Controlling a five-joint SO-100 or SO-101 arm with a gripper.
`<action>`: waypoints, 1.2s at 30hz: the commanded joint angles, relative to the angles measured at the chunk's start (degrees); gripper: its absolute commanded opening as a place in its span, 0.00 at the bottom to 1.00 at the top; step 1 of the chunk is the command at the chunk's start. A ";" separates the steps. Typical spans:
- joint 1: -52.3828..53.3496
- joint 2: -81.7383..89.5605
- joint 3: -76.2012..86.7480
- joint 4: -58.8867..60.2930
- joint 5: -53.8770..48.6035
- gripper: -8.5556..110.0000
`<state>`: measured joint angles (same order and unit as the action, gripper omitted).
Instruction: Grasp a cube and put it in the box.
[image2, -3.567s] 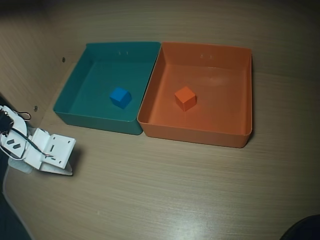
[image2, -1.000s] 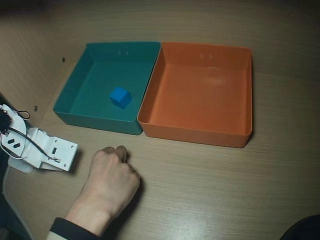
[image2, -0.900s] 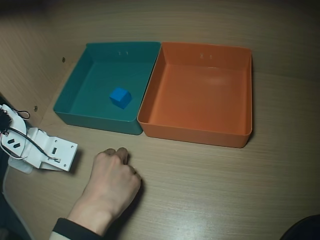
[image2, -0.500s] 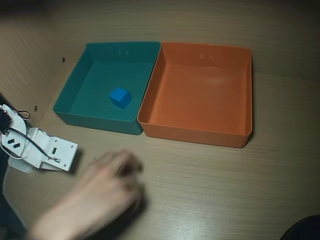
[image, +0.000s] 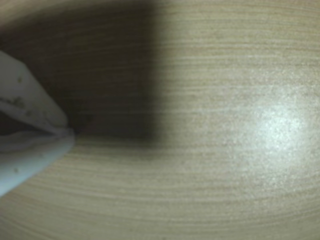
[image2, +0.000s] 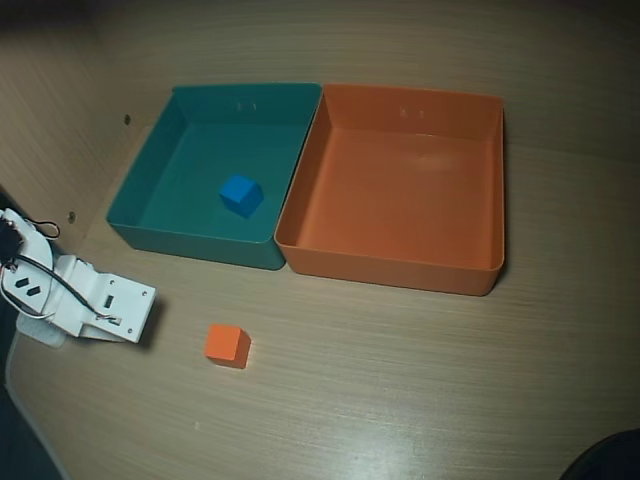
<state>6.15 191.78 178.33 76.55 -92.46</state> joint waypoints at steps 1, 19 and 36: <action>-0.44 0.35 3.43 0.97 0.18 0.04; 0.09 0.35 3.43 0.97 0.18 0.04; -0.62 -14.77 -22.50 1.14 -0.53 0.03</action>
<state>5.62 183.69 166.20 77.87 -92.81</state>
